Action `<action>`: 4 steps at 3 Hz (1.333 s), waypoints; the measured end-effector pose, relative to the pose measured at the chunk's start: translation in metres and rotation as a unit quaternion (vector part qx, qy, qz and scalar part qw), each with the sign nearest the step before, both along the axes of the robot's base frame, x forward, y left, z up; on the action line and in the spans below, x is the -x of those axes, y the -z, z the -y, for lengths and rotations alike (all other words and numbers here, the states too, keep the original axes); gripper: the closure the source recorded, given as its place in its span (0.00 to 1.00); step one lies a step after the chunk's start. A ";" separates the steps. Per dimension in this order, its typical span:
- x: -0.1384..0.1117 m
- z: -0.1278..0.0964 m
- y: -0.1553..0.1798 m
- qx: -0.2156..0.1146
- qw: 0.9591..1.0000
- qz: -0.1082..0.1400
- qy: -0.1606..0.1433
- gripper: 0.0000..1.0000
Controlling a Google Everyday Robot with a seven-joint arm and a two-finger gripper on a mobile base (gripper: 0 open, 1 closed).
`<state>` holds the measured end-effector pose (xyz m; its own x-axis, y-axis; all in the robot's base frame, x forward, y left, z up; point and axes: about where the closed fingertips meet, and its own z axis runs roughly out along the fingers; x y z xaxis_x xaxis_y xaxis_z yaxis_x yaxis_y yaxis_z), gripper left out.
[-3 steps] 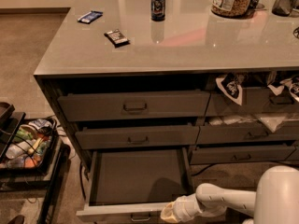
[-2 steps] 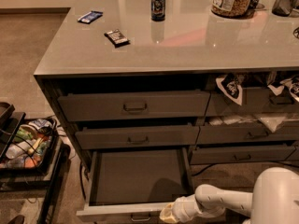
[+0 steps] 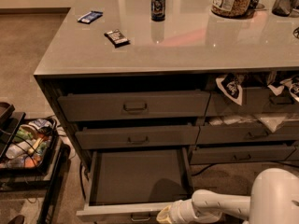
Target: Close bottom drawer
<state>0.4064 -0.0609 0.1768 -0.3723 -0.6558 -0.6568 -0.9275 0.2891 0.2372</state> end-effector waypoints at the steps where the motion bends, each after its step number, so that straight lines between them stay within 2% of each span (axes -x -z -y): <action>1: -0.013 0.000 0.004 -0.003 1.000 0.002 0.027 1.00; 3: -0.060 0.011 0.004 0.005 0.998 0.016 0.062 1.00; 4: -0.083 0.016 0.001 -0.007 0.997 0.029 0.076 1.00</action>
Offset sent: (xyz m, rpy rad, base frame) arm 0.0644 -0.0167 -0.0037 -0.0143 -0.0423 -0.1636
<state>0.4893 -0.0771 0.1759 -0.4281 -0.5852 -0.6887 -0.8853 0.4248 0.1893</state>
